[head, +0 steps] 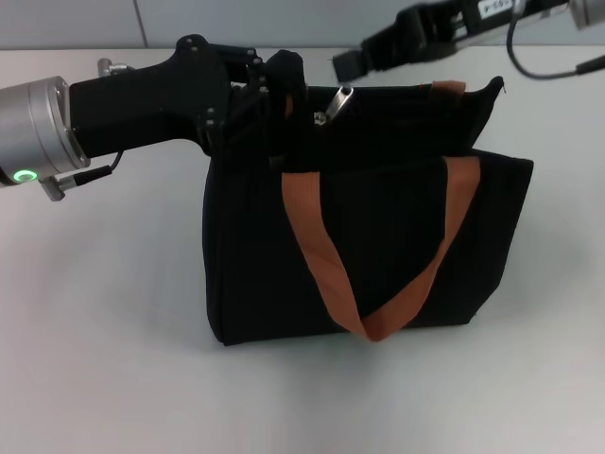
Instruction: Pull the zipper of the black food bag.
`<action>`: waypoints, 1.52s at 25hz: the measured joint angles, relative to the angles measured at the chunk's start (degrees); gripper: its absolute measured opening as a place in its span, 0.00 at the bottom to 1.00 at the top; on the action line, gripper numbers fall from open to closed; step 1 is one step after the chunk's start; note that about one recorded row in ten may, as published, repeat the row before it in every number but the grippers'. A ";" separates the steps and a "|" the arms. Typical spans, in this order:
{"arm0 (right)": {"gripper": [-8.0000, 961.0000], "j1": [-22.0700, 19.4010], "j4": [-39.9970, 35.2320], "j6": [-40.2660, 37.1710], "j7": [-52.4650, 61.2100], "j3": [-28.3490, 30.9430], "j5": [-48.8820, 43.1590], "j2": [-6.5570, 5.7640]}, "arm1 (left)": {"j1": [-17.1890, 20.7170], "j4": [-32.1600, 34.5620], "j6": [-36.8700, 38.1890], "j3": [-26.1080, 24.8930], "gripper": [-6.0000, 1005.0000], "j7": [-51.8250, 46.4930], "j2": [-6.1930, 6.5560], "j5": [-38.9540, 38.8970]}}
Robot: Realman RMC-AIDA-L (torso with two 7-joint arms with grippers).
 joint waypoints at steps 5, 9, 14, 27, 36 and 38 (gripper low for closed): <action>0.02 0.27 0.11 2.73 -0.58 1.73 -0.20 -0.66 | -0.27 -0.08 -0.03 0.00 0.02 -0.49 0.04 -0.17; 0.03 -1.20 -0.02 0.62 -3.25 1.96 1.09 -0.61 | -0.40 -0.15 -0.04 0.06 0.02 -0.60 -0.03 -0.18; 0.06 -6.15 0.38 -5.35 -6.27 2.12 7.62 0.11 | -0.43 -0.23 -0.08 0.02 0.02 -1.30 -0.09 -0.18; 0.36 -10.83 2.76 -0.34 -20.75 1.50 3.98 5.10 | -0.22 -0.24 0.19 0.10 0.02 -1.39 0.06 -0.18; 0.34 -10.47 4.48 1.40 -24.69 1.41 5.18 6.38 | -0.53 -0.24 0.50 0.34 0.02 -1.39 -0.09 -0.18; 0.31 -10.75 4.65 1.70 -24.75 1.41 5.43 6.40 | -0.54 -0.24 0.51 0.35 0.02 -1.38 -0.10 -0.18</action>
